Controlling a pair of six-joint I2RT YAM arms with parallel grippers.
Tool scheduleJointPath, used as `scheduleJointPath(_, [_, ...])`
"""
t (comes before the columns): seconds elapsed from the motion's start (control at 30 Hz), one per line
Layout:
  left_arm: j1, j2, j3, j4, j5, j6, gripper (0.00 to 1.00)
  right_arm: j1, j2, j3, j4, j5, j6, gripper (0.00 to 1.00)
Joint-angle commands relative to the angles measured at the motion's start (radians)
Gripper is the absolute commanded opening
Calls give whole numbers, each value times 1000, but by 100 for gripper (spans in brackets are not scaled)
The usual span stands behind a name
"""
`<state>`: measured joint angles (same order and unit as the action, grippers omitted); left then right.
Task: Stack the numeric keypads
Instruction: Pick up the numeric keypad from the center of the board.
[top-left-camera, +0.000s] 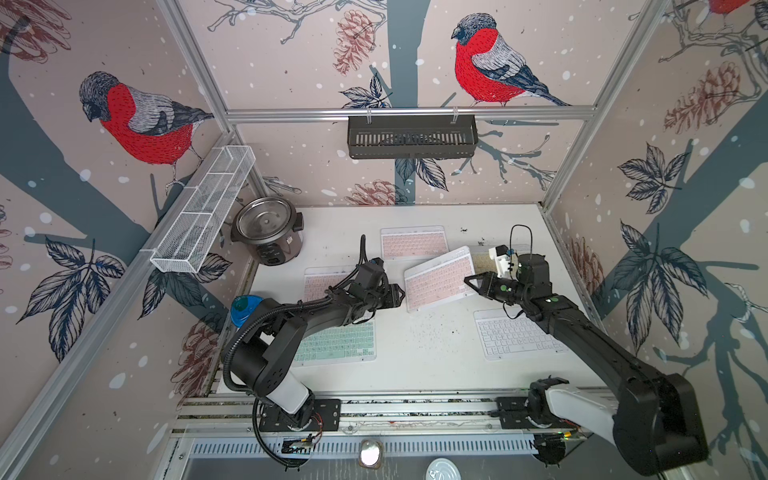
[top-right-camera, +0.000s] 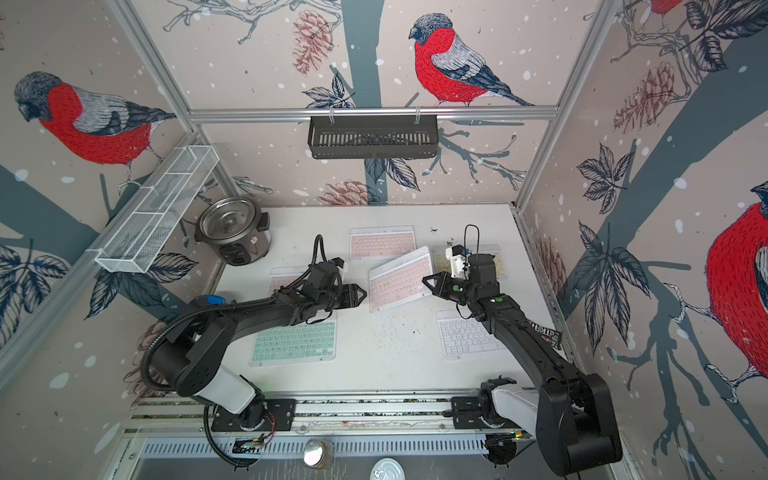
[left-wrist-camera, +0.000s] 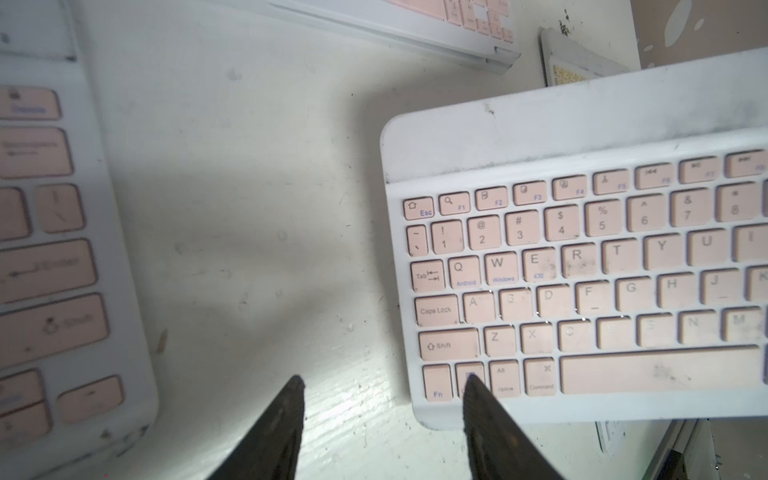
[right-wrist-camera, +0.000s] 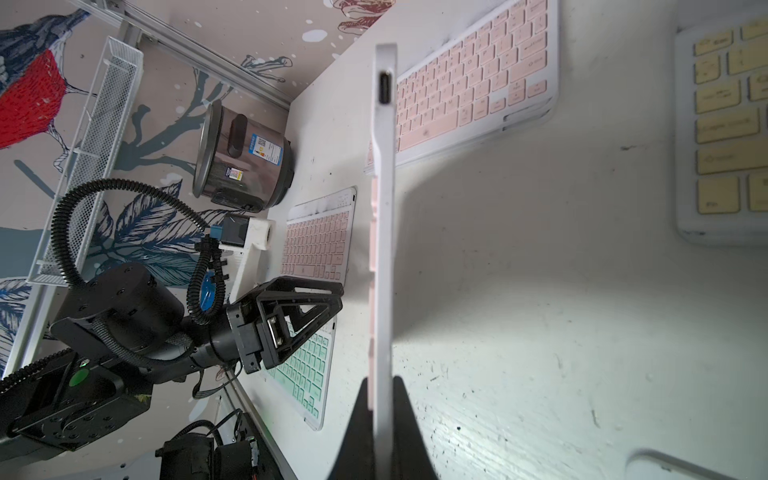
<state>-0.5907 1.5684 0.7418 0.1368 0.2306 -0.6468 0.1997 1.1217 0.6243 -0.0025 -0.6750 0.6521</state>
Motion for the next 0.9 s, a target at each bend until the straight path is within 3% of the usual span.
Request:
scheduleJointPath(0.0, [2, -33, 17, -53, -27, 6, 61, -18, -19, 19, 27, -62, 7, 6])
scheduleJointPath(0.5, [3, -246, -6, -135, -158, -20, 63, -33, -43, 88, 144, -57, 92, 6])
scheduleJointPath(0.87, [27, -312, 27, -182, -294, -7, 65, -43, 149, 244, 247, -134, 91, 6])
